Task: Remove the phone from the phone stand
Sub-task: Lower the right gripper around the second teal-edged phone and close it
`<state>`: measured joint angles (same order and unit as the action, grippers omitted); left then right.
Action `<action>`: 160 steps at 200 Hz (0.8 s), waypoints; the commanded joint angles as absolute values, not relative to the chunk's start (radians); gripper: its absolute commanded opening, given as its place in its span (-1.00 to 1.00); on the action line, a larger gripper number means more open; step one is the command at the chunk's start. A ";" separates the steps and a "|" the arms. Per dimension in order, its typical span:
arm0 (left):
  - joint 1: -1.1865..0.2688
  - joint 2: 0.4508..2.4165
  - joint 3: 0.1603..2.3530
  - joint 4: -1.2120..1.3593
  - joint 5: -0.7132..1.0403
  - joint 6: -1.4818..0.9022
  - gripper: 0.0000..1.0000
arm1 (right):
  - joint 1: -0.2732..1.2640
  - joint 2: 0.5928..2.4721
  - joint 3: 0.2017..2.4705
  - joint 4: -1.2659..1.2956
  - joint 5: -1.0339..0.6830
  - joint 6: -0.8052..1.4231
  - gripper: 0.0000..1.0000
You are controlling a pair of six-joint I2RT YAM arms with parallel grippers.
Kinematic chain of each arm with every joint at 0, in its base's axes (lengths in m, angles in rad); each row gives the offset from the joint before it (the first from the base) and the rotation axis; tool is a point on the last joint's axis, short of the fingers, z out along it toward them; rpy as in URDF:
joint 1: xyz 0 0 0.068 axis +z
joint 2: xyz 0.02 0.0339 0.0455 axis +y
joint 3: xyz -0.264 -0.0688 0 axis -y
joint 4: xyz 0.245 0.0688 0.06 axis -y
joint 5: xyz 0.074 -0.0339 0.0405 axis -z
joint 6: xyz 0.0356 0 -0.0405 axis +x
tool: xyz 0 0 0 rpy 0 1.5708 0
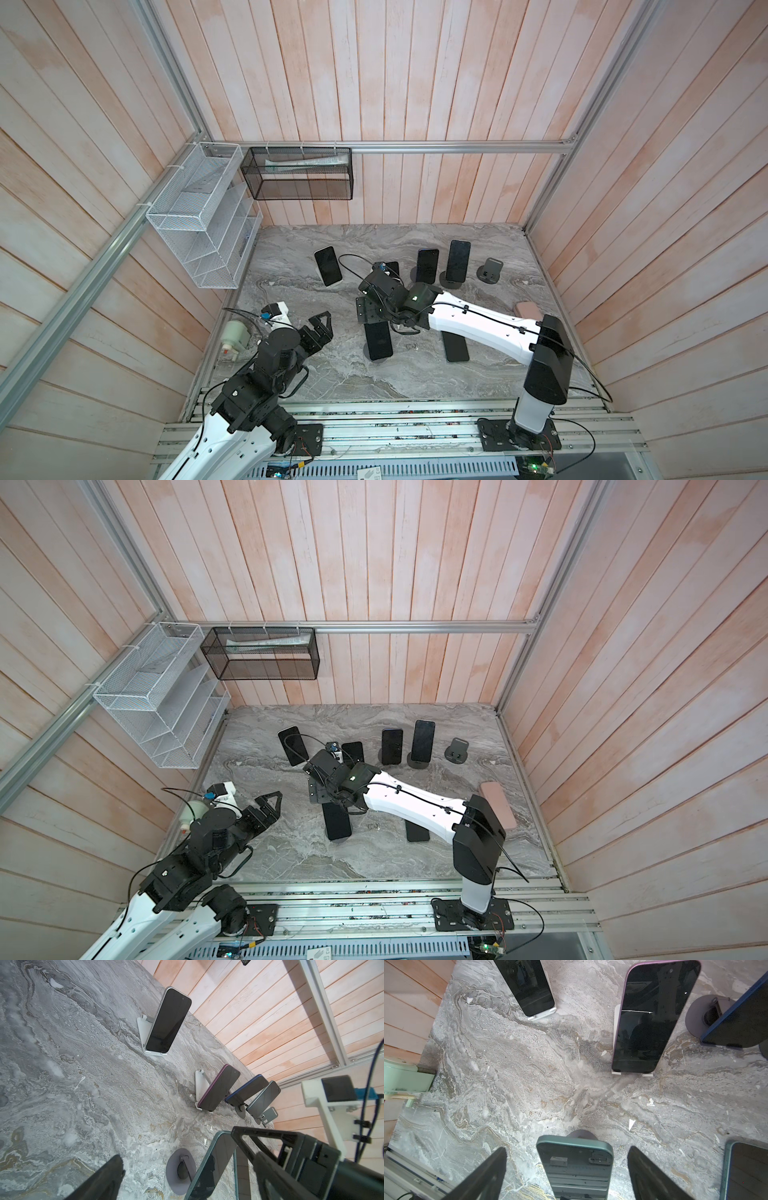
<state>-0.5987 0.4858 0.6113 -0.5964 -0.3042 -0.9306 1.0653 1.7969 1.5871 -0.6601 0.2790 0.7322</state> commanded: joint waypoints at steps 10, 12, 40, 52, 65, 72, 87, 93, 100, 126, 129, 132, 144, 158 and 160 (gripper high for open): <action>-0.600 0.479 0.600 -0.604 -0.329 -0.906 0.98 | 1.069 1.809 1.589 -0.685 0.274 0.734 0.84; -0.600 0.480 0.599 -0.602 -0.328 -0.906 0.99 | 1.070 1.809 1.588 -0.684 0.273 0.737 0.84; -0.599 0.487 0.595 -0.588 -0.312 -0.917 0.98 | 1.075 1.820 1.576 -0.681 0.285 0.744 0.84; -0.600 0.491 0.599 -0.586 -0.306 -0.921 0.98 | 1.077 1.826 1.570 -0.669 0.279 0.743 0.84; -0.600 0.494 0.602 -0.584 -0.302 -0.920 0.99 | 1.077 1.832 1.564 -0.657 0.276 0.750 0.84; -0.599 0.494 0.603 -0.583 -0.302 -0.920 0.99 | 1.078 1.836 1.563 -0.654 0.274 0.753 0.84; -0.600 0.497 0.606 -0.583 -0.301 -0.920 0.99 | 1.077 1.842 1.562 -0.653 0.280 0.757 0.84; -0.600 0.497 0.606 -0.583 -0.299 -0.922 0.99 | 1.078 1.844 1.557 -0.650 0.285 0.758 0.84; -0.599 0.499 0.606 -0.581 -0.296 -0.925 0.98 | 1.078 1.845 1.552 -0.646 0.287 0.758 0.84; -0.600 0.503 0.606 -0.575 -0.287 -0.927 0.98 | 1.079 1.852 1.539 -0.642 0.293 0.765 0.83; -0.600 0.504 0.607 -0.575 -0.287 -0.927 0.98 | 1.077 1.853 1.537 -0.643 0.294 0.765 0.83; -0.600 0.505 0.607 -0.574 -0.287 -0.927 0.99 | 1.078 1.854 1.535 -0.641 0.295 0.767 0.82; -0.600 0.508 0.610 -0.571 -0.285 -0.928 0.99 | 1.077 1.856 1.528 -0.634 0.292 0.768 0.81; -0.600 0.512 0.612 -0.566 -0.281 -0.928 0.98 | 1.078 1.859 1.520 -0.622 0.283 0.774 0.79; -0.601 0.513 0.612 -0.566 -0.281 -0.928 0.99 | 1.078 1.859 1.519 -0.619 0.282 0.774 0.79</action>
